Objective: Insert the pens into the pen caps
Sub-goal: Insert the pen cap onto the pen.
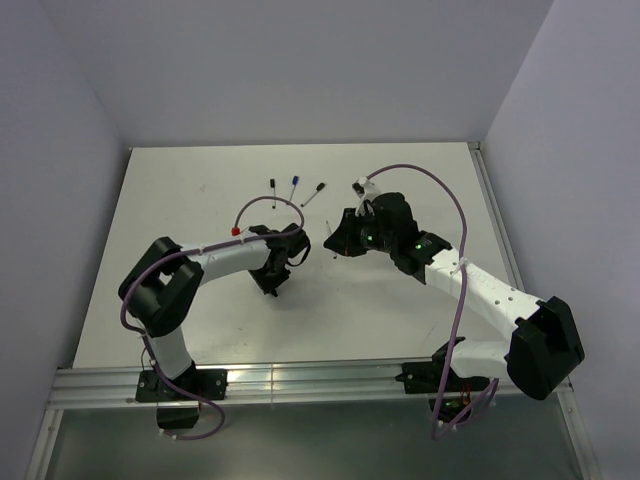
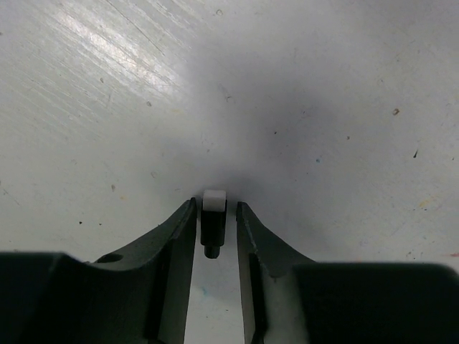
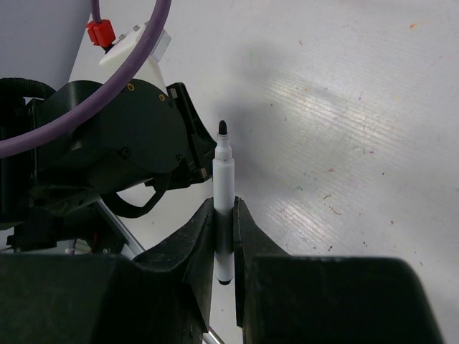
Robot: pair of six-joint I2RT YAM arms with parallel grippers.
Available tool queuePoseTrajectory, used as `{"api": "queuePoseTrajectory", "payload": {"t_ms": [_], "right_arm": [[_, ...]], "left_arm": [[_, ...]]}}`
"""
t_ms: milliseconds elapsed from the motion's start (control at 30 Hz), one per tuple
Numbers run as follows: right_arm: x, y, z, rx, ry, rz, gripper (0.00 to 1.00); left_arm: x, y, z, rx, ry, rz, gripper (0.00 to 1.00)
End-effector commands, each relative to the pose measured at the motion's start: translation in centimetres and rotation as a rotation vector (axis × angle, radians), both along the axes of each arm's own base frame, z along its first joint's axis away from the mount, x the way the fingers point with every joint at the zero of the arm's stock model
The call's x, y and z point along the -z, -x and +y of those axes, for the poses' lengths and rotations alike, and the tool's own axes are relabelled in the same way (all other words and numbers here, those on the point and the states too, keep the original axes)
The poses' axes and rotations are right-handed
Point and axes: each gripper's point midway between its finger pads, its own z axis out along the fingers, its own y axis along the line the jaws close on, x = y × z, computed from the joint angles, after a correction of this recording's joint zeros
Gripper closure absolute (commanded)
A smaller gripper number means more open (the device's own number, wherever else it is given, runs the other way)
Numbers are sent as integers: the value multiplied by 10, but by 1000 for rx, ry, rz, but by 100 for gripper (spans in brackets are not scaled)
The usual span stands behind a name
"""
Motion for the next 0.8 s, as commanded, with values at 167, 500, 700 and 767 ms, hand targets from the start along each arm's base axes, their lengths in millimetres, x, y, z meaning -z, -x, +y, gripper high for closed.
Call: {"api": "queuePoseTrajectory", "payload": {"t_ms": [167,500,700,767], "right_arm": [[-10,-4,0,-4,-18,-40,100],[-28,10,17,-121,-112,-41,100],[-63,17,36,-220,-236,-67,100],[-79,17,38,-227,-270,-81,100]], "left_arm": [[19,7,-29,62,126,55,100],[-124,-57,-59,344,491,-344,100],[-254,-93,-52,550,704,-820,100],[-288,-93,-49,602,781,-936,100]]}}
